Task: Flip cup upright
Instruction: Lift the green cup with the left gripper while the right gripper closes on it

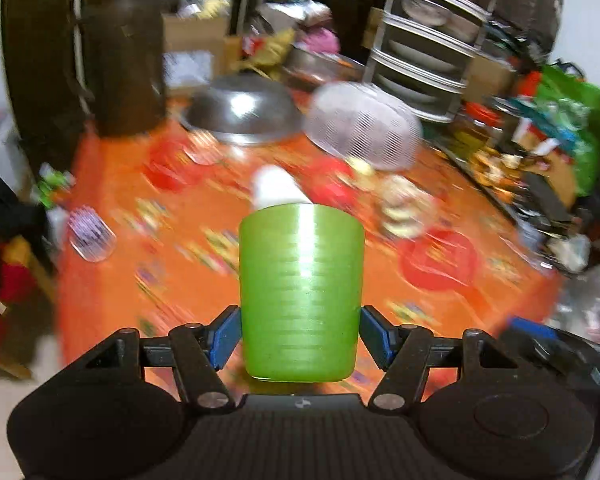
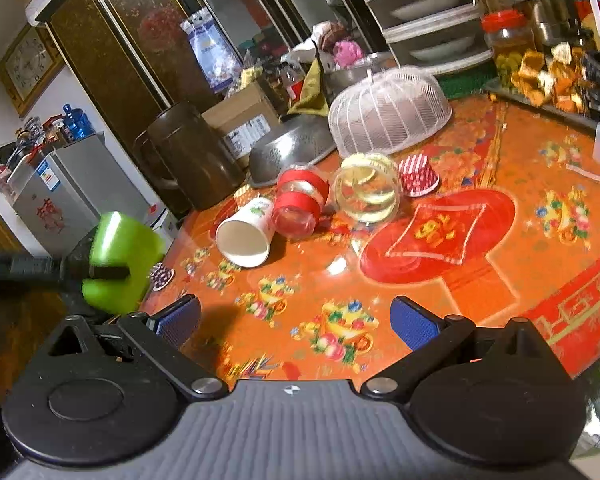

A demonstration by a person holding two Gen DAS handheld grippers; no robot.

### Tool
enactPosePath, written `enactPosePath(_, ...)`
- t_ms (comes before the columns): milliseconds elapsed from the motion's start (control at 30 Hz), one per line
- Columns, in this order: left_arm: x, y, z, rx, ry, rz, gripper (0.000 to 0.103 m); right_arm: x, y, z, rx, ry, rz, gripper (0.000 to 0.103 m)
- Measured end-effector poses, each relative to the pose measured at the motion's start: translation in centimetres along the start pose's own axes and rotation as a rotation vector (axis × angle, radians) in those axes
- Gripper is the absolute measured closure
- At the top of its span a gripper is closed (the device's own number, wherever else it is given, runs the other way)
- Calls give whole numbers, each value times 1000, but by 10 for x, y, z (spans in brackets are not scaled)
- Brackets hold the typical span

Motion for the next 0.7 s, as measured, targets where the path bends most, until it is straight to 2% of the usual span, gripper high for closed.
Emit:
enactPosePath(133, 17, 32, -31, -83, -37, -88, 36, 9, 2, -1, -78, 80, 37, 1)
enactPosePath(300, 39, 57, -47, -130, -39, -126, 36, 16, 7, -6, -177, 193, 75, 1)
enactPosePath(467, 52, 59, -58, -133, -10, -117, 35, 9, 22, -7, -262, 231, 82, 1)
enactPosePath(700, 50, 56, -62, -130, -15, -124, 35, -7, 59, -6, -375, 255, 93, 1)
Point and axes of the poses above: each gripper's, at about its wrist camera, not at the fingertips, and y roughly the way its jaws point, x to its right, z to its top, the point moved 1 cm from there along y, roughly the way its jaws point, and after that the axes turned 2 degrees about -x, right-handed, at the moved point
